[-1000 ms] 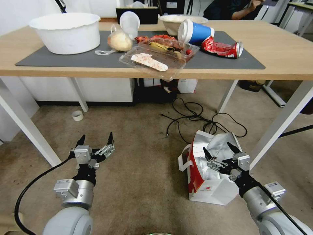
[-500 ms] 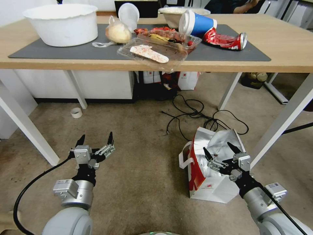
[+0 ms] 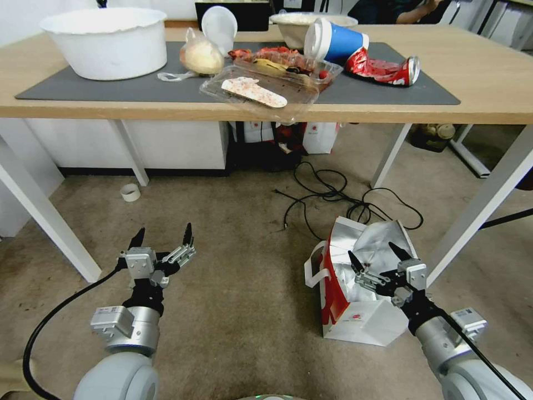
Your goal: Pick up the food delivery bag from the floor and place it on the table.
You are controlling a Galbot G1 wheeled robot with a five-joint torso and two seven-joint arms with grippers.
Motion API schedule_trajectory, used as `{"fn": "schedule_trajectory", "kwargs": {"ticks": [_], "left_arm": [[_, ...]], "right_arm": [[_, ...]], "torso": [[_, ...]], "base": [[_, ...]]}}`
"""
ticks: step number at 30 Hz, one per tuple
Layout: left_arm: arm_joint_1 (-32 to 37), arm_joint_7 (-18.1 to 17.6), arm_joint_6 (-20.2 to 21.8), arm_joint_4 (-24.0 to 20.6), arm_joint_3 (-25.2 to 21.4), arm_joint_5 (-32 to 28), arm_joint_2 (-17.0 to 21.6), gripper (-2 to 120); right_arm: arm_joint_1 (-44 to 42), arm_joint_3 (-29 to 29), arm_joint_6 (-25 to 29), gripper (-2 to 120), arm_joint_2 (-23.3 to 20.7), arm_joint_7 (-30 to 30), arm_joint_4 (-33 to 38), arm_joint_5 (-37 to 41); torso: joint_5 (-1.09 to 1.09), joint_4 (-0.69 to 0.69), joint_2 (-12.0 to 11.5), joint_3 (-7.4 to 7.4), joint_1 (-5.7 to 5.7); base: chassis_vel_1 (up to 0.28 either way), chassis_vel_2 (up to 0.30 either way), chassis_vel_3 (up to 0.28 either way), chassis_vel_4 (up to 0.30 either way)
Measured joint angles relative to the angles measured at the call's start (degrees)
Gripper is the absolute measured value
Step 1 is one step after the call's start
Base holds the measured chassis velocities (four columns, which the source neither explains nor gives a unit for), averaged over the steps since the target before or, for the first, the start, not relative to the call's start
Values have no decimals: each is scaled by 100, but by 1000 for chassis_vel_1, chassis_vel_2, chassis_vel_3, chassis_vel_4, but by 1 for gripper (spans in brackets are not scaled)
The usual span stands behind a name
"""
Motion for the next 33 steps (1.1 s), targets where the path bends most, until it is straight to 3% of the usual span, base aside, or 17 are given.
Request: {"fn": "schedule_trajectory", "kwargs": {"ticks": [8, 15, 16, 18, 25, 26, 33], "left_arm": [[94, 3, -43, -72, -5, 25, -5, 100], [201, 2, -124, -110, -7, 55, 32, 100], [201, 2, -124, -110, -7, 55, 32, 100], [201, -2, -137, -118, -15, 47, 57, 100], [178, -7, -169, -78, 21, 40, 55, 100], [165, -7, -180, -44, 57, 53, 38, 100], [154, -7, -190, 4, 115, 107, -9, 100]], "right_arm": [[310, 399, -810, 100, -768, 182, -188, 497], [823, 888, -2507, 100, -1910, 326, -628, 1299], [823, 888, -2507, 100, -1910, 326, -628, 1299], [1072, 912, -2877, 100, -2308, 486, -848, 1626], [1521, 488, -2974, 100, -2733, 631, -1645, 1792], [1742, 250, -2973, 100, -2781, 627, -2044, 1864], [1935, -115, -2951, 100, -2639, 539, -2255, 1881]], "torso": [[0, 1, 11, 0, 2], [0, 0, 19, 0, 4], [0, 0, 19, 0, 4], [0, 2, 21, 0, 5], [1, 1, 24, 0, 5], [1, 1, 25, 0, 6], [0, 1, 28, 0, 6]], "base": [[0, 0, 0, 0], [0, 0, 0, 0], [0, 0, 0, 0], [0, 0, 0, 0], [0, 0, 0, 0], [0, 0, 0, 0], [0, 0, 0, 0]]}}
